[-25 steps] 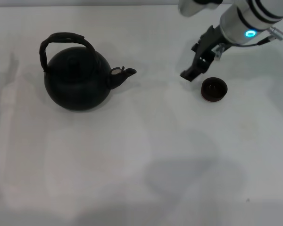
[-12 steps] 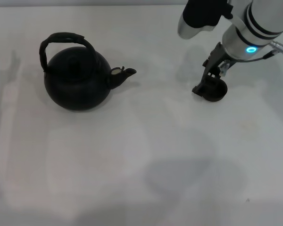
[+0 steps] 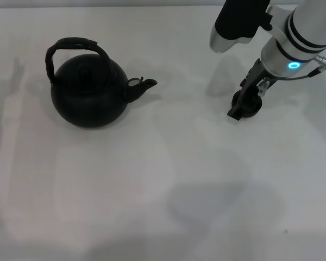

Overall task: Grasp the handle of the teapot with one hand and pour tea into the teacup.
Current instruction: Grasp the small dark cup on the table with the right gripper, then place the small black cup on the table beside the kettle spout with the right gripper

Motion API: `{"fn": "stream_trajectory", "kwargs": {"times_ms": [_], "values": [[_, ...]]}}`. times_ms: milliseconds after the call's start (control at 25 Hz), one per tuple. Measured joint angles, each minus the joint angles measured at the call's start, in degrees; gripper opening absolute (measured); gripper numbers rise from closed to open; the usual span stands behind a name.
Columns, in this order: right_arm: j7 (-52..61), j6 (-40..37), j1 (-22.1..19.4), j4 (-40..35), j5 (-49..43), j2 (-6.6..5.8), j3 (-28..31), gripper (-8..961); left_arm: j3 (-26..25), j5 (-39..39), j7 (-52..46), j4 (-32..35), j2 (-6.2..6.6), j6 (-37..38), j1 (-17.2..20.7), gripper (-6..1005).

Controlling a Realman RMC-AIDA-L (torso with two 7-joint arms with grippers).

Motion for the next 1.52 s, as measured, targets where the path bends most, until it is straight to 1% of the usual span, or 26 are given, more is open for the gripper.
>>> {"fn": "stream_trajectory", "kwargs": {"times_ms": [320,760,960,1040,1200,1520], "values": [[0.04,0.11,-0.31,0.73,-0.02,-0.24,0.00,796,0.01,0.01,0.00,-0.25,0.04,0.00,-0.39,877],[0.15,1.40,-0.05,0.29,-1.49,-0.22,0.42,770,-0.08,0.01,0.00,-0.31,0.12,0.00,-0.54,877],[0.15,1.87,0.86,-0.77,0.02,0.12,0.09,752,-0.09,0.00,0.00,-0.31,0.13,0.03,-0.52,877],[0.14,1.98,1.87,-0.90,2.16,0.24,-1.53,744,-0.08,0.01,0.00,-0.31,0.13,0.04,-0.53,877],[0.14,1.68,3.90,-2.25,6.33,0.26,-7.74,728,-0.08,0.01,0.00,-0.24,0.12,0.08,-0.66,877],[0.13,1.08,5.95,-4.41,11.40,0.27,-17.19,735,-0.08,0.09,0.00,-0.04,0.12,0.09,-0.70,878]]}}
